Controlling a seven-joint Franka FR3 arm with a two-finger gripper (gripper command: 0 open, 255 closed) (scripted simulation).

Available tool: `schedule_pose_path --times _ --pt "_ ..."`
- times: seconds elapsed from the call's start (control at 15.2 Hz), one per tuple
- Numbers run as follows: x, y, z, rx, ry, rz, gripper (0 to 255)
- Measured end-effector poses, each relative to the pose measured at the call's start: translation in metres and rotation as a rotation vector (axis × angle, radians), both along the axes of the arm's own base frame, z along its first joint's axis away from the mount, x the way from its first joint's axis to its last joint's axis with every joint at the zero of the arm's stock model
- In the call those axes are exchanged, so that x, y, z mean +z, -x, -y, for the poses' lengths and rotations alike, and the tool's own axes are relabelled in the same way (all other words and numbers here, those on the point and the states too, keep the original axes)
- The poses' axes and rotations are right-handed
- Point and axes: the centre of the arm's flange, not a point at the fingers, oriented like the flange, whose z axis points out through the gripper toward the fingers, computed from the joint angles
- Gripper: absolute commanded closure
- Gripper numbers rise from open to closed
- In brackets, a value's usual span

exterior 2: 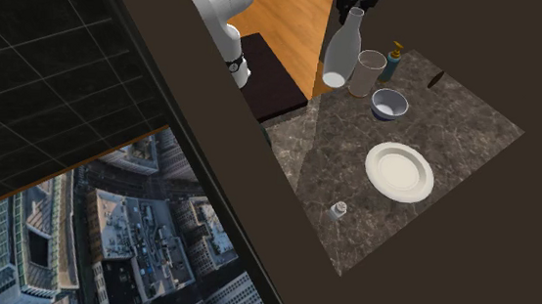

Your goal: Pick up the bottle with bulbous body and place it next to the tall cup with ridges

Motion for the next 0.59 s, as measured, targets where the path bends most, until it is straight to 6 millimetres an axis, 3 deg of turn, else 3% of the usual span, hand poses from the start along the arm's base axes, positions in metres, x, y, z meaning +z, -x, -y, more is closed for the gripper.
schedule_pose_path --times 0.59 --pt "-0.047 -0.001 0.001 0.0 0.0 0.0 255"
